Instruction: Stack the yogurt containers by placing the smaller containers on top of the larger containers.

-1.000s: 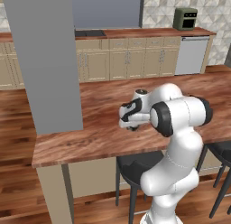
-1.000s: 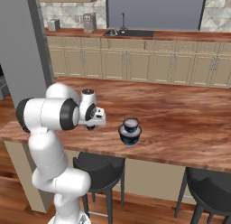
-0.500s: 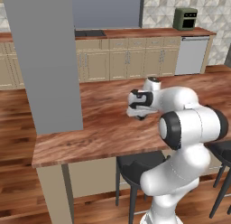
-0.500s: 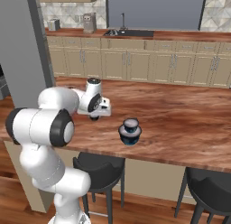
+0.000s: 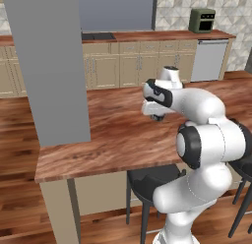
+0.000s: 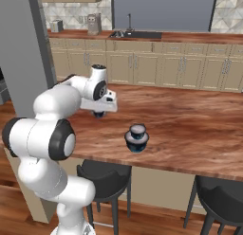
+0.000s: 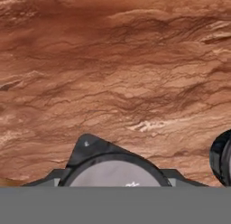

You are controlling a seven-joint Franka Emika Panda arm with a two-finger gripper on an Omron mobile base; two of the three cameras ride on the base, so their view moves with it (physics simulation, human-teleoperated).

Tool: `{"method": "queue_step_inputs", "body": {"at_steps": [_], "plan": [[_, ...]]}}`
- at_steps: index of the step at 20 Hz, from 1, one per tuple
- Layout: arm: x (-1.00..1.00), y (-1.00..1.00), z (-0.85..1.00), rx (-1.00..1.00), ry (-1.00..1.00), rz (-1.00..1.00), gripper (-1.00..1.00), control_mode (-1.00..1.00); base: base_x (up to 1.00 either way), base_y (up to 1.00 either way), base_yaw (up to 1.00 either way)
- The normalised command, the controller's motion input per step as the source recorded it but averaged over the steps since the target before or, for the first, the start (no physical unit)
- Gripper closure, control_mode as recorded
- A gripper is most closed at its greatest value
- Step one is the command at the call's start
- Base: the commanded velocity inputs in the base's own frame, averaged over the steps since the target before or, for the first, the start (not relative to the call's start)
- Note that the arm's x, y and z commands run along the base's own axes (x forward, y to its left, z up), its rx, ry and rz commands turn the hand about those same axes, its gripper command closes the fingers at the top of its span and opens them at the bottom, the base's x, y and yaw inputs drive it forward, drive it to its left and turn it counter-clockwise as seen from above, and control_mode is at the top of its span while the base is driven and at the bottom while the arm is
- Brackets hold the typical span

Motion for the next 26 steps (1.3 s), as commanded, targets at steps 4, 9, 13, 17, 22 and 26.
{"method": "queue_step_inputs", "body": {"at_steps": [4,9,13,17,22,26], "plan": [[-0.41,-0.42,0.29,-0.02,0.29,-0.11,1.0,-1.0,0.0,0.0,0.0],[-0.51,-0.62,0.13,0.0,0.17,-0.08,1.0,-1.0,0.0,0.0,0.0],[-0.49,-0.49,0.15,0.0,0.1,-0.08,1.0,-1.0,0.0,0.0,0.0],[-0.58,-0.44,0.01,0.0,0.01,-0.05,1.0,-1.0,0.0,0.0,0.0],[-0.47,-0.28,0.0,0.0,-0.02,-0.02,1.0,-1.0,0.0,0.0,0.0],[-0.15,-0.13,0.0,0.0,-0.07,-0.02,1.0,-1.0,0.0,0.0,0.0]]}}
